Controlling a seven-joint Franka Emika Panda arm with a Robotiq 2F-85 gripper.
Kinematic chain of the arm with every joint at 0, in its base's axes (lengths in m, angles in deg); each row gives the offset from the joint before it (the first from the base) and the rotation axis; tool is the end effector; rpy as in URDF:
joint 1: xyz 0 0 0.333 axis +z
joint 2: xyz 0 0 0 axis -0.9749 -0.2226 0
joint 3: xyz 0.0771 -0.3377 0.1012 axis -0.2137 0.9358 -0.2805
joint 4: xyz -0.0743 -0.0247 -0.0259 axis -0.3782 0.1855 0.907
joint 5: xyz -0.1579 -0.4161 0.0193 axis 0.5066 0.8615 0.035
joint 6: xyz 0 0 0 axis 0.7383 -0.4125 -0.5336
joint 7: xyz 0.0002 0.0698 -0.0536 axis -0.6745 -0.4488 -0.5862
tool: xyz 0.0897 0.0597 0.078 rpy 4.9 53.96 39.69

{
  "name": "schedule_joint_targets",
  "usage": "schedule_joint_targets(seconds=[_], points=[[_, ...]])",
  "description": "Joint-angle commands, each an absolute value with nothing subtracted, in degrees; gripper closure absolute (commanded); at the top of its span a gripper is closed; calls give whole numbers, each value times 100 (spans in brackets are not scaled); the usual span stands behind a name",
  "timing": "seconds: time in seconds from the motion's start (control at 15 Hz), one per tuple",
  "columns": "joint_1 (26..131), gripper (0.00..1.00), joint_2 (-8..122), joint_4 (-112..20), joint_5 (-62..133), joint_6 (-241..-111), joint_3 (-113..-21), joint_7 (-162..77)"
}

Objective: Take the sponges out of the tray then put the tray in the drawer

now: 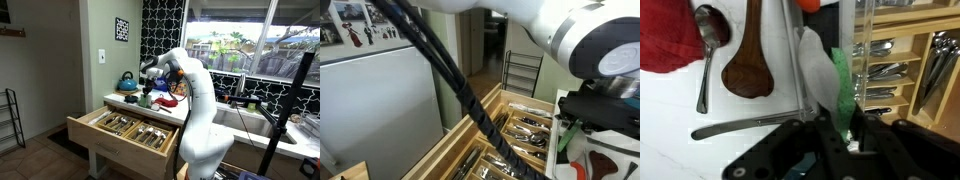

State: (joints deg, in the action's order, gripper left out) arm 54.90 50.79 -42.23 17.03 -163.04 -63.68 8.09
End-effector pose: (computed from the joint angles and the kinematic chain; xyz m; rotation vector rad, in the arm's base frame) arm 0.6802 -0.3486 0.4357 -3.0523 -0.2662 -0.4024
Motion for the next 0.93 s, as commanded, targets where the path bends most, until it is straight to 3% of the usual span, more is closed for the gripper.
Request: schedule_joint_targets(seconds=[0.0, 0.87], points=[[5401, 93, 5091, -4160, 1620, -16283, -6419, 852], [5506, 95, 5818, -4197, 1695, -15932, -6317, 745]])
